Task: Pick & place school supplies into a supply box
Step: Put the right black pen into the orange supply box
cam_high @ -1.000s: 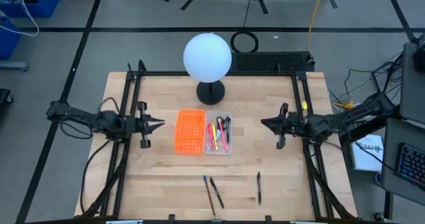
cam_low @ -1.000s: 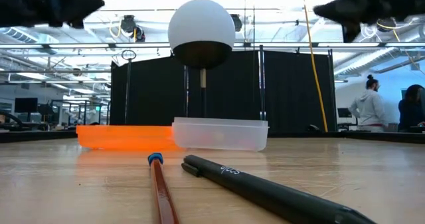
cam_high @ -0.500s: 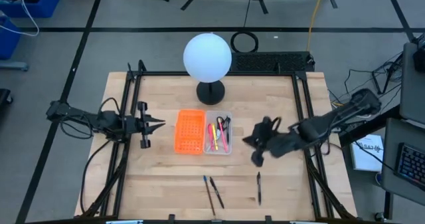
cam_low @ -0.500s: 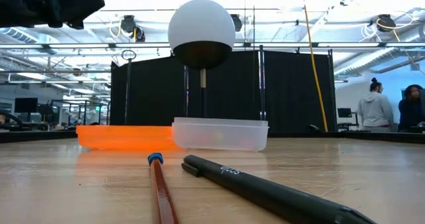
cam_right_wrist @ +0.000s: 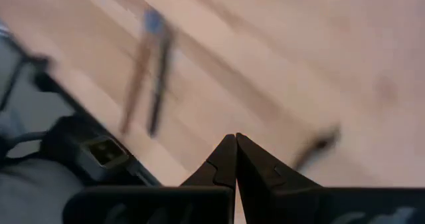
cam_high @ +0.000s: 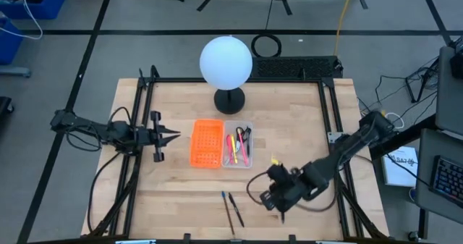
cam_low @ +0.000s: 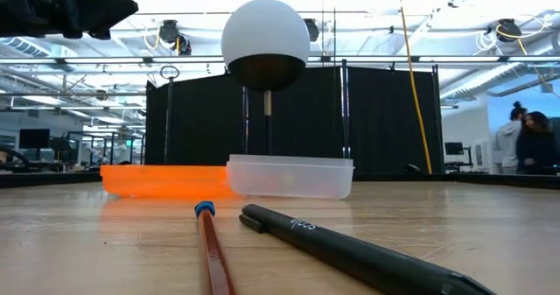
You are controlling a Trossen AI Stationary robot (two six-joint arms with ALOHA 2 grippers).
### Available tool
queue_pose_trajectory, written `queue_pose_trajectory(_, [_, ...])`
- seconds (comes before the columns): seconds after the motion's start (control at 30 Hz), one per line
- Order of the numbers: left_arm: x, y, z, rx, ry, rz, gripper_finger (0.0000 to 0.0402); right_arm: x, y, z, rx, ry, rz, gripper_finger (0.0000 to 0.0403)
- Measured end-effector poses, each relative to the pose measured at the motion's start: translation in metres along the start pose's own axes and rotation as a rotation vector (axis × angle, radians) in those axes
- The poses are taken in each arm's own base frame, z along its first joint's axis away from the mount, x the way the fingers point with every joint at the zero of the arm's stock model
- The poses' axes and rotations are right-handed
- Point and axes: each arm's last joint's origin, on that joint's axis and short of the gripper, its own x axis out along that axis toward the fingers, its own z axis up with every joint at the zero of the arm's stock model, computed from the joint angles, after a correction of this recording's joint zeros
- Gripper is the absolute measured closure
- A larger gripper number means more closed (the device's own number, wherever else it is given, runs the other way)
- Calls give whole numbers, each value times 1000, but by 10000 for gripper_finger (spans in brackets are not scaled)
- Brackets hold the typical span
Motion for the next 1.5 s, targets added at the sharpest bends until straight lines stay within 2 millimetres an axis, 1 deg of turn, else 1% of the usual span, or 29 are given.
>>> queue_pose_trajectory(0.1, [0,-1,-2,7,19,-8,355,21,1,-19,150,101,-92,403])
queue_pose_trajectory(0.2, [0,-2,-5,18,52,-21,355,41,2,-36,266,155,-158,403])
queue_pose_trajectory(0.3, [0,-3,-7,26,73,-30,355,57,3,-49,344,174,-212,403])
queue_pose_trajectory(0.4, [0,-3,-8,28,81,-28,355,70,2,-56,392,160,-256,403])
queue_pose_trajectory(0.57, [0,-3,-8,27,80,-26,355,79,3,-59,385,160,-251,402])
queue_pose_trajectory(0.67, [0,-3,-8,27,78,-26,355,79,4,-59,416,158,-248,386])
queue_pose_trajectory(0.83, [0,-3,-7,25,73,-24,355,78,1,-60,499,139,-286,329])
queue_pose_trajectory(0.97, [0,-3,-7,24,72,-24,355,80,-3,-61,526,132,-311,278])
queue_pose_trajectory(1.07, [0,-3,-7,24,71,-26,355,84,-8,-61,543,194,-354,254])
queue_pose_trajectory(1.13, [0,-3,-7,24,71,-27,355,88,-14,-61,554,224,-392,247])
queue_pose_trajectory(1.23, [0,-3,-7,24,71,-27,355,93,-22,-63,553,214,-421,248])
queue_pose_trajectory(1.4, [0,-3,-8,25,77,-29,355,109,-36,-67,551,211,-412,255])
queue_pose_trajectory(1.5, [0,-3,-8,17,78,-29,355,118,-43,-69,545,213,-370,258])
